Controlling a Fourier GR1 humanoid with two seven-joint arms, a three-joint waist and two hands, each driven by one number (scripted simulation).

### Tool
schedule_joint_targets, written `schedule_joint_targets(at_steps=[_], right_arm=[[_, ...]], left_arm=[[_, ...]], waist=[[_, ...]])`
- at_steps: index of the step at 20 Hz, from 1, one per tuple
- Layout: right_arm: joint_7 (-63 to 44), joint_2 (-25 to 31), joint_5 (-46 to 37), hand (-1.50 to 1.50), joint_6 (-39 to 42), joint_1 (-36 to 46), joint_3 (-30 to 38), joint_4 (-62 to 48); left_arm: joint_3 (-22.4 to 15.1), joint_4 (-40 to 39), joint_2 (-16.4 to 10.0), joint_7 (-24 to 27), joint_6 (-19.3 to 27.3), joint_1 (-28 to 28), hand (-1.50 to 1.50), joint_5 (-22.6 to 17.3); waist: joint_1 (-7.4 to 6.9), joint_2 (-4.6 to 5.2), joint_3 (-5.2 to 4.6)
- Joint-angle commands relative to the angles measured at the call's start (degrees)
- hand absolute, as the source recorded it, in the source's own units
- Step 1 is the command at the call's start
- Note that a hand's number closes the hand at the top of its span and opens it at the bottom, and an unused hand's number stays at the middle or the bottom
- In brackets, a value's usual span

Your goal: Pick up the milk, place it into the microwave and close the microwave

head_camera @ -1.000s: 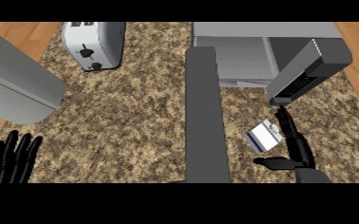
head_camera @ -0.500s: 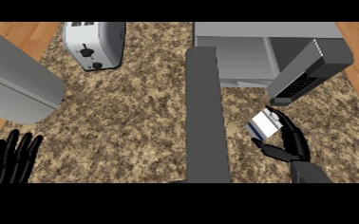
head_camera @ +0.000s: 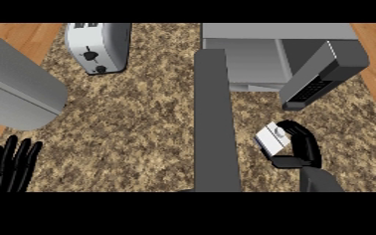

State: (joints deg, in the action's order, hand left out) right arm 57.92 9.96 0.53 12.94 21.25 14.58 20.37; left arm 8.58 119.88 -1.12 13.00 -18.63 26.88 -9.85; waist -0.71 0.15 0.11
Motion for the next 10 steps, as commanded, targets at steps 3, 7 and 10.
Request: schedule_joint_targets(at_steps=[3, 7, 10], right_arm=[[3.6, 2.2, 5.0, 1.50, 6.2, 0.6, 3.8, 0.6], [2.9, -0.2, 4.5, 1.50, 7.9, 0.4, 2.0, 0.5], [2.0, -3.7, 2.8, 1.50, 6.6, -0.9, -2.0, 6.7]], left_arm=[[-0.8, -1.0, 1.1, 1.9, -0.2, 0.8, -1.50, 2.2], [5.4, -0.9, -2.8, -0.6, -2.6, -0.2, -1.50, -4.9], [3.7, -0.8, -0.7, 0.6, -1.4, 0.1, -1.50, -2.4]], waist=[[0.12, -0.04, -0.05], [0.00, -0.05, -0.05], [0.56, -0.32, -0.13]])
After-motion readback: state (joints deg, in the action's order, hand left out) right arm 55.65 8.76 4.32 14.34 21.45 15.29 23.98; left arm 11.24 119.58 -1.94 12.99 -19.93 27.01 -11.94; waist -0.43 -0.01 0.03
